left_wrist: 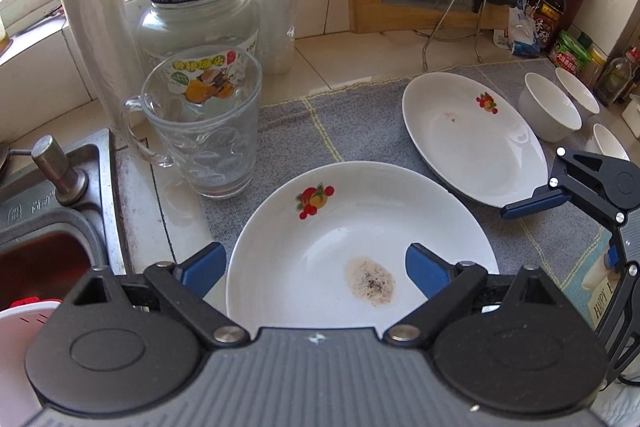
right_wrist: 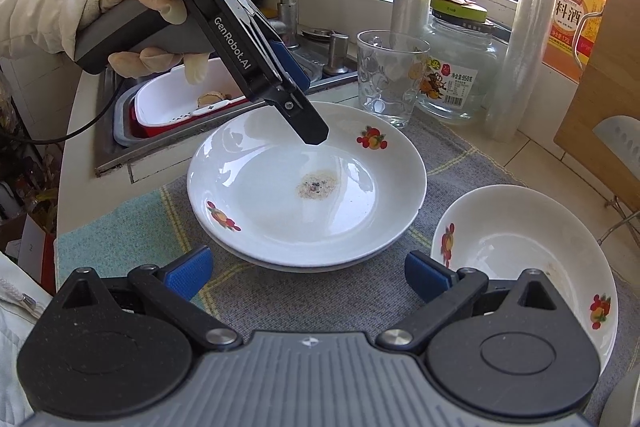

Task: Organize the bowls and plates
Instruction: 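Open the left tool and move the right tool to the next white plate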

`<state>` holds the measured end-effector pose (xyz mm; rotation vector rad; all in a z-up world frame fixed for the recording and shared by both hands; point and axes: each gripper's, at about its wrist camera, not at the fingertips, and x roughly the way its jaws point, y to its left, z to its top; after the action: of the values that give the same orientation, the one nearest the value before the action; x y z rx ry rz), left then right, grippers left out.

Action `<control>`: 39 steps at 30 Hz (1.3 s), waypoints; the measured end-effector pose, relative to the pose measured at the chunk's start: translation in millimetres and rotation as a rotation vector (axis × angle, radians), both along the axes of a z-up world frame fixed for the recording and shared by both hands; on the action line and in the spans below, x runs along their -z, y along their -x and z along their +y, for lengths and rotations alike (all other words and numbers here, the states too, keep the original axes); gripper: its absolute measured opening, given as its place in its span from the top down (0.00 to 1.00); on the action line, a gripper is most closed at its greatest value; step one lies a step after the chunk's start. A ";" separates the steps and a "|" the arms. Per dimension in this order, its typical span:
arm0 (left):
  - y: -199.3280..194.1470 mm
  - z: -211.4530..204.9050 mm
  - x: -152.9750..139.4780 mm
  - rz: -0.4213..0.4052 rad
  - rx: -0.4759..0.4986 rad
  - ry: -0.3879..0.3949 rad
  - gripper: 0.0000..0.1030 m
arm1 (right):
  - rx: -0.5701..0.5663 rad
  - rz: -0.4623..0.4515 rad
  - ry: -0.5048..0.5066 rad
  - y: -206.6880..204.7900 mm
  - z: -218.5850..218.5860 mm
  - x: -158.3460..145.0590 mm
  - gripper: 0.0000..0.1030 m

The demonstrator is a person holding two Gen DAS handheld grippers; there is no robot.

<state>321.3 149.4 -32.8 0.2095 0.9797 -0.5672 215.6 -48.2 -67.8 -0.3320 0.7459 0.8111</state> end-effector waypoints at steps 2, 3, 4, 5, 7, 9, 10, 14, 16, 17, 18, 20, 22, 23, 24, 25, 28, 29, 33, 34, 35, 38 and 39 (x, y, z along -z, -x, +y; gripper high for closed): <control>5.7 -4.4 -4.0 -0.030 0.005 0.007 0.07 | 0.022 -0.005 0.001 1.5 -4.8 -0.9 0.00; 9.0 -7.1 -6.1 -0.047 0.007 0.009 0.07 | 0.033 -0.007 0.003 2.0 -6.6 -1.2 0.00; 13.2 -10.3 -8.9 -0.071 0.008 0.012 0.07 | 0.046 -0.010 0.005 2.3 -8.6 -1.5 0.00; 17.3 -13.4 -11.4 -0.094 0.012 0.015 0.07 | 0.064 -0.011 0.005 3.1 -11.3 -1.8 0.00; 26.0 -20.5 -16.3 -0.140 0.015 0.017 0.06 | 0.094 -0.013 0.004 4.6 -16.0 -2.4 0.00; 34.7 -27.9 -19.6 -0.178 0.012 0.021 0.06 | 0.128 -0.019 0.004 7.1 -22.2 -3.0 0.00; 39.4 -31.5 -20.6 -0.189 0.012 0.027 0.06 | 0.146 -0.019 0.002 8.3 -25.4 -3.4 0.00; 57.3 -46.8 -19.7 -0.233 0.021 0.023 0.06 | 0.208 -0.023 0.009 14.5 -36.0 -3.9 0.00; 65.7 -54.4 -18.8 -0.257 0.034 0.010 0.06 | 0.243 -0.027 0.018 18.2 -42.8 -4.5 0.00; 71.1 -58.4 -18.5 -0.269 0.048 0.011 0.06 | 0.259 -0.029 0.023 20.4 -46.1 -5.0 0.00; 75.7 -62.7 -17.6 -0.277 0.060 0.012 0.06 | 0.277 -0.029 0.030 22.4 -49.6 -5.7 0.00; 81.9 -69.2 -16.9 -0.285 0.076 0.015 0.06 | 0.316 -0.030 0.043 25.9 -57.9 -8.4 0.00; 87.9 -75.6 -16.4 -0.286 0.086 0.029 0.06 | 0.341 -0.032 0.056 28.7 -67.3 -12.1 0.00; 90.9 -78.9 -16.4 -0.289 0.086 0.034 0.06 | 0.349 -0.038 0.064 29.7 -72.1 -14.1 0.00; 94.7 -83.5 -16.3 -0.295 0.083 0.040 0.06 | 0.353 -0.043 0.073 29.9 -77.3 -16.1 0.00; 96.6 -86.9 -16.4 -0.297 0.080 0.041 0.06 | 0.354 -0.045 0.080 29.1 -82.9 -18.1 0.00; 104.8 -102.3 -15.3 -0.301 0.057 0.040 0.06 | 0.350 -0.052 0.095 21.2 -102.3 -24.6 0.00; 107.8 -107.9 -14.6 -0.301 0.047 0.040 0.06 | 0.345 -0.055 0.099 17.7 -108.7 -26.5 0.00; 117.4 -135.8 -9.2 -0.292 -0.014 0.019 0.06 | 0.319 -0.057 0.106 3.7 -130.4 -33.9 0.00; 119.5 -143.1 -7.8 -0.288 -0.024 0.015 0.06 | 0.307 -0.056 0.110 0.6 -134.9 -35.5 0.00; 121.5 -151.0 -6.2 -0.285 -0.035 0.010 0.06 | 0.291 -0.057 0.114 -2.3 -139.6 -37.0 0.00; 124.4 -174.1 0.0 -0.268 -0.070 -0.003 0.06 | 0.260 -0.044 0.118 -13.7 -150.6 -40.3 0.00; 125.8 -182.2 3.0 -0.263 -0.085 -0.003 0.06 | 0.253 -0.042 0.120 -17.5 -153.7 -41.0 0.00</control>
<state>195.5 -32.7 -35.8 0.2376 0.7311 -0.4479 233.2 -201.9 -26.7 -0.3525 0.7813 0.5203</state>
